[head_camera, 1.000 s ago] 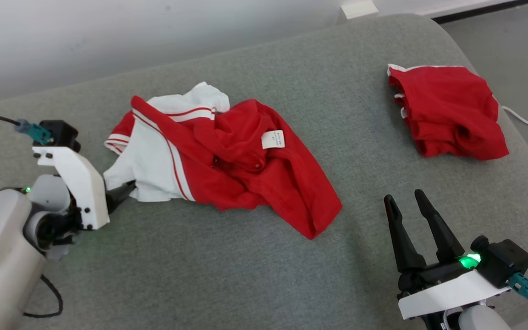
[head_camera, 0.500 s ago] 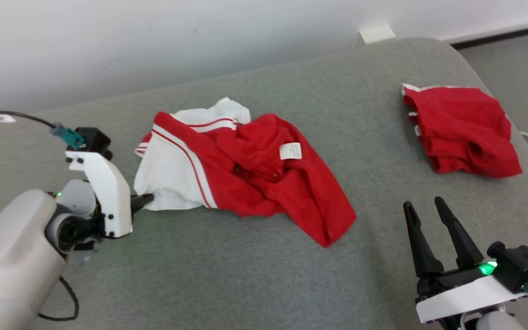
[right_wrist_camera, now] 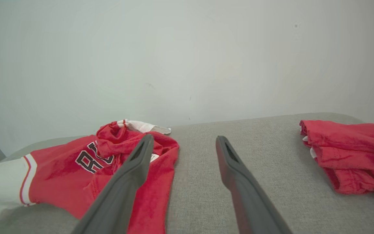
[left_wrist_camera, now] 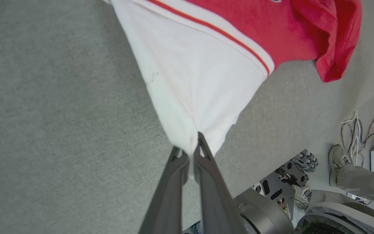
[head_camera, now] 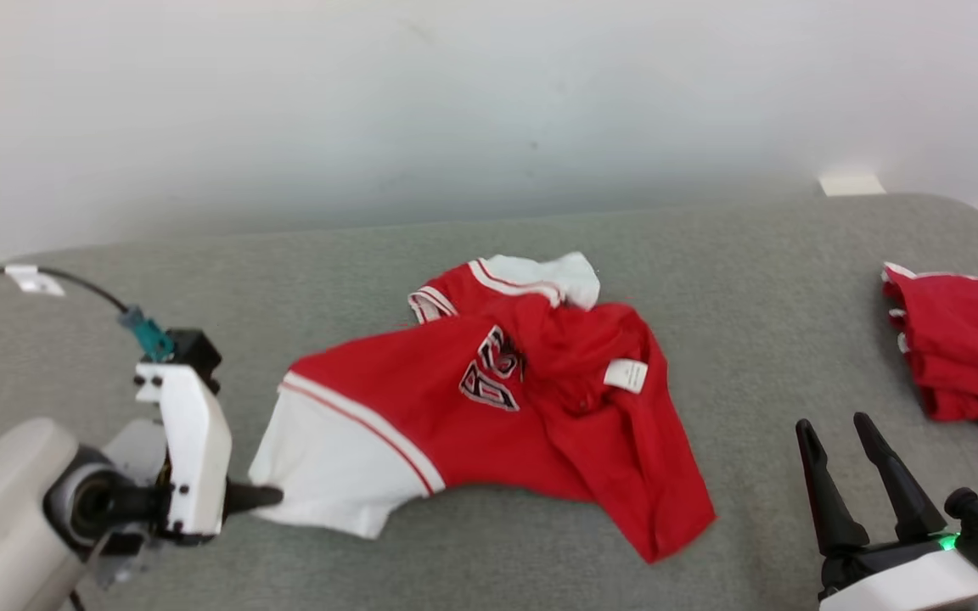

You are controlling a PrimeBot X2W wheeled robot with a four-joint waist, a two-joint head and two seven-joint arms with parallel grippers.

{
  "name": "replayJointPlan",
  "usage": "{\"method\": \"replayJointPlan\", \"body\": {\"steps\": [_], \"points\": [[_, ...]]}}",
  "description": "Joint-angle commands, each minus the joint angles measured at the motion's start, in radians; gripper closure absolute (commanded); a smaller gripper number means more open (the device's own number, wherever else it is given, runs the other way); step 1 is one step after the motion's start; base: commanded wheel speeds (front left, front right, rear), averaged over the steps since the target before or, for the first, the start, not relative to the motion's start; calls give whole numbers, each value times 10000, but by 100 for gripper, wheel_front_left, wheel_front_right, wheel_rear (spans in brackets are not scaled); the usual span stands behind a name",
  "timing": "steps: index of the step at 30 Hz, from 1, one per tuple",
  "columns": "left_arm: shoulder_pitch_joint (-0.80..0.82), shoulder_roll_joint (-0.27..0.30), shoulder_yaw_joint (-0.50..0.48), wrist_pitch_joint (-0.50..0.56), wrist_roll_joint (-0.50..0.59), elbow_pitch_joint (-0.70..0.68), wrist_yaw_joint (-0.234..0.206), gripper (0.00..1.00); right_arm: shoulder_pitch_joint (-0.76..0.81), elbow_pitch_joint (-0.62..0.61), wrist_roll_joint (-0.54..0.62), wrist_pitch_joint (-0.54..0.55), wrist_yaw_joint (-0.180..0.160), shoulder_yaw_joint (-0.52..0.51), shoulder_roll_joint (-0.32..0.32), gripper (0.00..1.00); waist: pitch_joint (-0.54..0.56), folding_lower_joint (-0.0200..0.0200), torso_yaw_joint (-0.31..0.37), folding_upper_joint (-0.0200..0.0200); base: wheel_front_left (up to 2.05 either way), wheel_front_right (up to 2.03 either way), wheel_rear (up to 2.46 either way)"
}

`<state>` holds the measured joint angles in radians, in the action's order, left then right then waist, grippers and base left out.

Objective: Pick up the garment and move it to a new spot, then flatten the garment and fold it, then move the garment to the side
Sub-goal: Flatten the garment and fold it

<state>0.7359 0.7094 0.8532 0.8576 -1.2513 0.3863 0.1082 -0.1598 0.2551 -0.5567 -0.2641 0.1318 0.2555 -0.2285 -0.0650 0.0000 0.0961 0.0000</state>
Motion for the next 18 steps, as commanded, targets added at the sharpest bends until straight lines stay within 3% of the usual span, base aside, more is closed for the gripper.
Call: {"method": "replayJointPlan", "body": {"steps": [1,7,8,10,18], "points": [[-414,220,-32,85,-195,-316,-177,100,196,25,-73,2,-21,-81,-150,0,360,0,-410,0,0,0,0],[-1810,754,-226,-391,-738,-1401,-822,100,410,60,-70,3,-21,-177,-241,0,493,0,-624,0,0,0,0],[-2017,748,-252,-618,-732,-1446,-867,60,431,91,-73,5,-21,-124,-232,0,510,0,-634,0,0,0,0],[-2414,629,-266,-1108,-680,-1386,-874,0,443,141,-85,34,-23,-11,-206,0,560,0,-649,0,0,0,0],[-2847,393,-402,-2961,81,-1036,-551,0,379,217,-52,131,-21,346,-264,0,670,0,-710,0,0,0,0]]}}
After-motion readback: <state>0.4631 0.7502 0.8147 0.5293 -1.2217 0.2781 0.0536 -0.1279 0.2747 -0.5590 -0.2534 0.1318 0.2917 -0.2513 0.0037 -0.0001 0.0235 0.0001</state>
